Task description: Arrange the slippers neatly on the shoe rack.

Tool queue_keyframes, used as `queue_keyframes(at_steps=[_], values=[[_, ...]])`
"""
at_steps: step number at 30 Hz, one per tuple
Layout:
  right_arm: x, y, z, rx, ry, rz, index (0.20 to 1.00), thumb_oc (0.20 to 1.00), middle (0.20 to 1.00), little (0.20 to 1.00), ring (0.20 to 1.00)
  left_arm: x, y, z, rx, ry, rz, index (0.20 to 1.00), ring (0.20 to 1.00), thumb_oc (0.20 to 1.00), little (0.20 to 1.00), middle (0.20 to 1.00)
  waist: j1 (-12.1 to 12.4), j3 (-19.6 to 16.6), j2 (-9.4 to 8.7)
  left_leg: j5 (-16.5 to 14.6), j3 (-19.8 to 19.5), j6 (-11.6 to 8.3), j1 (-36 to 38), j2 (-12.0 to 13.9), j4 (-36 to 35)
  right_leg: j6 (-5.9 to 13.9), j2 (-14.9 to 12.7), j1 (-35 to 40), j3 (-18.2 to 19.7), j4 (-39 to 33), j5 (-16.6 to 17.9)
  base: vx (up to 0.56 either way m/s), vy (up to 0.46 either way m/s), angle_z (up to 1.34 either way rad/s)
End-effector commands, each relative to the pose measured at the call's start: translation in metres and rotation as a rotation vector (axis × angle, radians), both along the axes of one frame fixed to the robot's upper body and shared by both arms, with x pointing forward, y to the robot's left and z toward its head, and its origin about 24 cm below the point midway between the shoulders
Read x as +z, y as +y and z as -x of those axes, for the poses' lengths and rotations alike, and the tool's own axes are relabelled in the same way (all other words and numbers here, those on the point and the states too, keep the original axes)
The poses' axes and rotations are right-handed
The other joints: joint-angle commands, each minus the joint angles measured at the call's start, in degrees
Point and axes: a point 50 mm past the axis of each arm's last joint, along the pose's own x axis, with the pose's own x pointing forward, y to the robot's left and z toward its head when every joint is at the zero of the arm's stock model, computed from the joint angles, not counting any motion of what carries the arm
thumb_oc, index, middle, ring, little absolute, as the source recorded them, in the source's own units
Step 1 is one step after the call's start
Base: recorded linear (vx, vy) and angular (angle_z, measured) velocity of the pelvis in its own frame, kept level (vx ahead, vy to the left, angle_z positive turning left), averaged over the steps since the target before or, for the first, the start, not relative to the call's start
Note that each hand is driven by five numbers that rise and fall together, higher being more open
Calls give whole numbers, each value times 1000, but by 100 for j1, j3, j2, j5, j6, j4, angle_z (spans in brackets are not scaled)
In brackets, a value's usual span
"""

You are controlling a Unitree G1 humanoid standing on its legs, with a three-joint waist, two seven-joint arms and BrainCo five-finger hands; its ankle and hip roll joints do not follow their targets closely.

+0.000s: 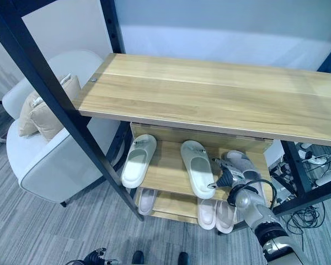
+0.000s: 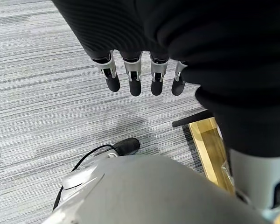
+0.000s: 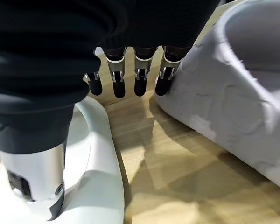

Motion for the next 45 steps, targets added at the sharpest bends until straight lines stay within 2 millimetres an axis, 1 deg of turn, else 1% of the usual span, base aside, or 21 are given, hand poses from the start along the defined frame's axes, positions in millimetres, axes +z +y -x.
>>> queue_keyframes(at_steps=[1, 2, 5, 11, 13, 14, 16, 17, 19, 20, 21, 23, 24, 28, 32, 34, 37, 38, 39, 41, 45], values=[[19, 0, -15, -35, -95, -66, 1000, 1000, 1000, 1000, 1000, -1, -13, -9, -66, 7, 8, 1000, 1000, 1000, 1000, 1000, 111, -60, -221, -136, 10, -165, -168, 125, 65, 581, -462, 199, -24, 63, -235, 7, 26, 12], [22, -1, -18, -53, -112, -88, 1000, 1000, 1000, 1000, 1000, -1, -13, -9, -65, 8, 9, 1000, 1000, 1000, 1000, 1000, 134, -53, -216, -123, -20, -168, -202, 110, 65, 585, -465, 180, -59, 63, -234, 12, 23, 26], [23, -1, -21, -84, -121, -134, 1000, 1000, 1000, 1000, 1000, -2, -13, -9, -67, 9, 8, 1000, 1000, 1000, 1000, 1000, 173, -41, -209, -110, -63, -169, -248, 87, 65, 579, -477, 169, -109, 63, -239, 15, 28, 14], [17, -7, -25, -164, -96, -213, 1000, 1000, 1000, 1000, 1000, -1, -15, -10, -71, 4, 14, 1000, 1000, 1000, 1000, 1000, 317, -2, -203, -57, -239, -177, -397, -2, 65, 590, -518, 139, -283, 63, -246, 18, 33, 17], [17, -7, -26, -192, -98, -251, 787, 787, 787, 787, 787, -2, -17, -10, -65, 1, 18, 1000, 1000, 1000, 1000, 1000, 358, 8, -209, -42, -297, -176, -445, -18, 65, 599, -537, 116, -335, 63, -239, 12, 37, 26], [16, -6, -27, -200, -98, -266, 536, 536, 536, 536, 536, -2, -17, -9, -61, 3, 19, 1000, 1000, 1000, 1000, 1000, 386, 9, -220, -38, -320, -175, -474, -33, 65, 599, -545, 111, -355, 63, -238, 10, 24, 11], [13, -7, -26, -224, -92, -292, 495, 495, 495, 495, 495, -2, -18, -9, -58, 4, 18, 1000, 1000, 1000, 1000, 1000, 413, 13, -233, -29, -366, -173, -498, -50, 65, 602, -555, 107, -405, 63, -235, 17, 39, 2], [12, -8, -26, -238, -91, -311, 485, 485, 485, 485, 485, -2, -18, -9, -59, 5, 20, 1000, 1000, 1000, 1000, 1000, 423, 15, -236, -25, -386, -176, -516, -57, 65, 606, -558, 108, -420, 63, -239, 19, 46, 5], [10, -9, -25, -260, -88, -341, 495, 495, 495, 495, 495, -3, -19, -8, -59, 9, 23, 1000, 1000, 1000, 1000, 1000, 453, 22, -254, -20, -421, -174, -542, -70, 65, 610, -569, 113, -464, 63, -241, 16, 35, 15], [8, -9, -23, -275, -86, -361, 583, 583, 583, 583, 583, -3, -20, -7, -61, 11, 26, 1000, 1000, 1000, 1000, 1000, 471, 16, -264, -24, -449, -174, -557, -80, 65, 617, -579, 114, -510, 63, -244, 16, 31, 23], [9, -10, -24, -281, -92, -372, 755, 755, 755, 755, 755, -3, -20, -7, -61, 13, 26, 1000, 1000, 1000, 1000, 1000, 477, 12, -269, -24, -470, -172, -565, -86, 65, 619, -581, 114, -523, 63, -249, 14, 31, 14], [7, -10, -23, -300, -95, -404, 457, 457, 457, 457, 457, -3, -21, -7, -60, 13, 30, 1000, 1000, 1000, 1000, 1000, 484, 11, -278, -25, -489, -169, -581, -99, 65, 621, -591, 111, -543, 63, -251, 12, 28, 6], [6, -11, -22, -321, -103, -431, 200, 200, 200, 200, 200, -3, -22, -7, -59, 14, 31, 1000, 1000, 1000, 1000, 1000, 492, 10, -284, -23, -499, -167, -591, -106, 65, 621, -597, 109, -554, 63, -255, 17, 32, 3], [3, -10, -19, -339, -105, -468, 200, 200, 200, 200, 200, -3, -23, -6, -54, 16, 32, 1000, 1000, 1000, 1000, 1000, 489, 3, -305, -33, -518, -167, -582, -127, 65, 625, -612, 125, -582, 63, -256, 13, 23, 4], [0, -4, -14, -373, -143, -503, 200, 200, 200, 200, 200, -4, -26, -7, -43, 18, 40, 1000, 1000, 1000, 1000, 1000, 440, 0, -301, -61, -523, -148, -546, -133, 65, 623, -627, 163, -599, 63, -269, 16, 32, 5], [0, 0, -11, -389, -173, -498, 200, 200, 200, 200, 200, -4, -28, -8, -42, 14, 42, 1000, 1000, 1000, 1000, 1000, 403, -12, -286, -93, -520, -133, -515, -144, 65, 625, -635, 184, -590, 63, -275, 11, 40, 3], [0, 10, -11, -398, -209, -548, 200, 200, 200, 200, 200, -3, -31, -12, -47, 0, 39, 1000, 1000, 1000, 1000, 1000, 355, -25, -276, -125, -492, -119, -486, -148, 65, 631, -652, 190, -566, 63, -278, 4, 36, 2], [1, 12, -11, -403, -219, -562, 200, 200, 200, 200, 200, -3, -31, -13, -47, -3, 38, 1000, 1000, 1000, 1000, 1000, 350, -29, -271, -132, -487, -117, -478, -146, 65, 632, -654, 194, -560, 63, -282, 7, 63, 0], [8, 17, -11, -416, -293, -547, 200, 200, 200, 200, 200, -3, -35, -15, -47, -11, 36, 1000, 1000, 1000, 1000, 1000, 326, -31, -249, -156, -476, -98, -451, -156, 65, 636, -667, 195, -548, 63, -283, 9, 65, 0], [10, 26, -12, -444, -334, -555, 200, 200, 200, 200, 200, -2, -39, -18, -55, -30, 31, 1000, 1000, 1000, 1000, 1000, 313, -47, -230, -182, -468, -82, -433, -175, 65, 642, -690, 204, -533, 63, -281, 10, 90, -2], [17, 32, -16, -506, -396, -596, 200, 200, 200, 200, 200, -2, -42, -17, -59, -30, 20, 1000, 1000, 1000, 1000, 1000, 319, -60, -229, -205, -453, -55, -429, -210, 65, 662, -732, 191, -506, 63, -247, -1, 63, 0]])
